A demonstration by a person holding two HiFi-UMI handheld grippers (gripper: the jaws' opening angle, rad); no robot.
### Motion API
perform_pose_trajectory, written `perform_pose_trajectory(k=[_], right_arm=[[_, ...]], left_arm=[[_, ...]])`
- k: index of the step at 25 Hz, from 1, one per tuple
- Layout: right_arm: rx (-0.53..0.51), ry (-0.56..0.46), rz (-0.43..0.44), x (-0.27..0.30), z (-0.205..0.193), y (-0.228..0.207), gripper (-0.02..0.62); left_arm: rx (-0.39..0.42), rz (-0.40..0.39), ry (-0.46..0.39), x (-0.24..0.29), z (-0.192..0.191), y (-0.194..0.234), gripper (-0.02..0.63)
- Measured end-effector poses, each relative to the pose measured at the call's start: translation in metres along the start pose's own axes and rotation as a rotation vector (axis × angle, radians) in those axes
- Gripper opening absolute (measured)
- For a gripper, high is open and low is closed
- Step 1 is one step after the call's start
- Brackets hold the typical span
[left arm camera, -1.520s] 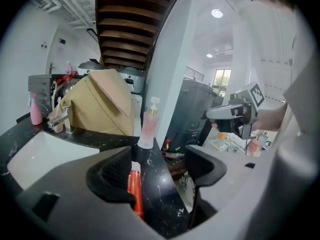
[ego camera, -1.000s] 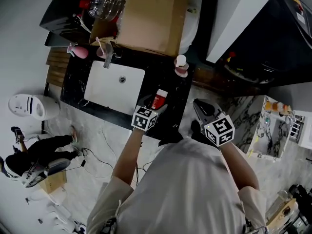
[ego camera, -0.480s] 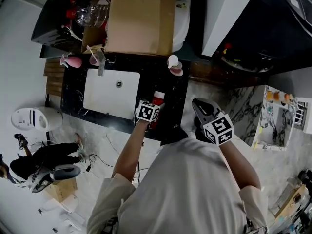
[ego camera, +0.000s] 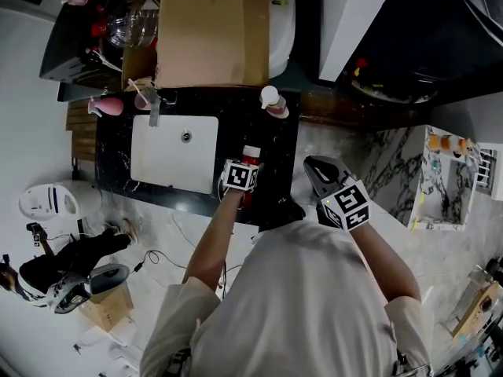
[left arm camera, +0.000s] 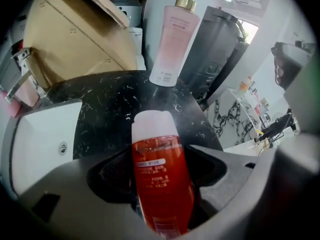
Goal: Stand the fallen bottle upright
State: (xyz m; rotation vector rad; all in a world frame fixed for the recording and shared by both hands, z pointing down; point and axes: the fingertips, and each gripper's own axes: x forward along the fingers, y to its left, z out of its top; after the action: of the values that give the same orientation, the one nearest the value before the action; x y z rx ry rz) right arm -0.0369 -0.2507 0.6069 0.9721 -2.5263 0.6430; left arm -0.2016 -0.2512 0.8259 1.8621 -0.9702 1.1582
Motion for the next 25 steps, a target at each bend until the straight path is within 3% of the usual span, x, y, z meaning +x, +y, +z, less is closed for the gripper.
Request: perform_pose_trajectory(k=[7,12,25], right_arm=[[0.008,0.016,0.001,0.007,-0.012,0.001,0.038],[0.006,0.032,0.005,0.009,-0.018,0.004,0.038],[-0.031,0.039,0.040,0.004,-0.019,0.014,0.038]], left_arm=[[-0.033,0.066,-0.007,0.007,0.002,0.005,0.318],[-0.104,0.064,-0.041,0.010,-0.002,0.009,0.298],[-0.061,0.056,-0.112,-0.022,0.001,-0.005,0.290]])
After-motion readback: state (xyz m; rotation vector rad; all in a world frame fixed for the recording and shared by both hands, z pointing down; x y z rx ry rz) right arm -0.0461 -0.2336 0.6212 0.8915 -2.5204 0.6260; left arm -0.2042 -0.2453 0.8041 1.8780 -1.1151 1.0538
